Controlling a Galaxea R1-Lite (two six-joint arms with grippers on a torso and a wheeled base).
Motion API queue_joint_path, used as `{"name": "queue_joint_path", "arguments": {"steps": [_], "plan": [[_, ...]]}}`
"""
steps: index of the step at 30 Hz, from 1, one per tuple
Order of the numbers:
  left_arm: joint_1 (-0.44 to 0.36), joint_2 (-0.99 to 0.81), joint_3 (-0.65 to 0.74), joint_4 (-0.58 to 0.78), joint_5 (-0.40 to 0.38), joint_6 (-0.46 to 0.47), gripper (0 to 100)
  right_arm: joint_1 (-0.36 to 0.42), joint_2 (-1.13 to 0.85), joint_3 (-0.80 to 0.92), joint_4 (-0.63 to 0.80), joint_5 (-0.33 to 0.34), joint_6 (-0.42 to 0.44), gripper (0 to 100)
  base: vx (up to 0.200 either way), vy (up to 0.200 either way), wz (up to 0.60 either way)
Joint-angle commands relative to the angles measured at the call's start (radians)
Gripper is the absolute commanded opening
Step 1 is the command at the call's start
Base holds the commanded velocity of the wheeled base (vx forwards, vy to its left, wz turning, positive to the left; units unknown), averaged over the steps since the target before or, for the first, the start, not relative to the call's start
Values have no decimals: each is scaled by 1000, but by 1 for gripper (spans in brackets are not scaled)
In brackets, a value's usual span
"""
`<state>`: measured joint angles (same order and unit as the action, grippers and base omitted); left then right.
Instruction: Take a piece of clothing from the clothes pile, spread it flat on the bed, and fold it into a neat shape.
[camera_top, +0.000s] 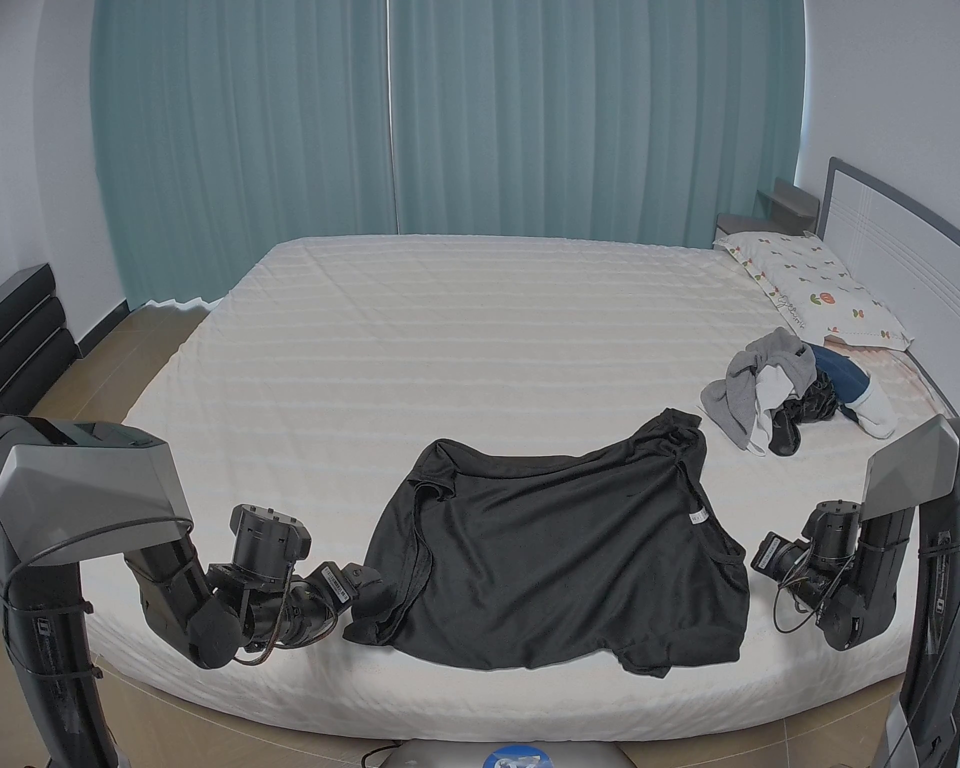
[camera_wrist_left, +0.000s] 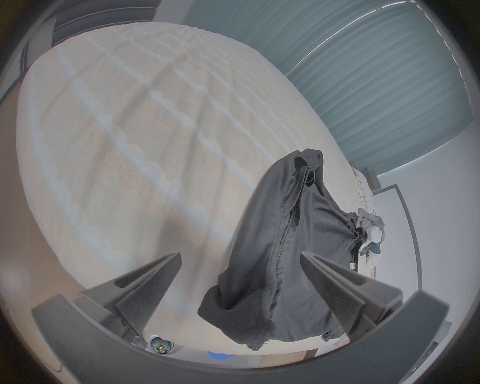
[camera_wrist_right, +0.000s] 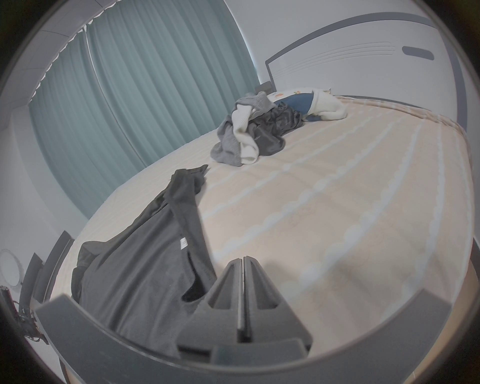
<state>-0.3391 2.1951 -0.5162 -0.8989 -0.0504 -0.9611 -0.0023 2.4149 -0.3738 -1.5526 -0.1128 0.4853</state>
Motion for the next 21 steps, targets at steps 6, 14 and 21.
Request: {"name": "queue_joint_path", "arguments": {"steps": [6,14,21], "plan": [[-1,9,11,0,3,5,100,-74,-33,1,-3,15,-25,0,0,0,0],[-11,11,11,-2,3,7,100,-34,-57,72,2,150,-11,100,0,0,0],[-14,14,11,-2,3,7,100,13,-33,78,5,188,-8,100,0,0,0]]}}
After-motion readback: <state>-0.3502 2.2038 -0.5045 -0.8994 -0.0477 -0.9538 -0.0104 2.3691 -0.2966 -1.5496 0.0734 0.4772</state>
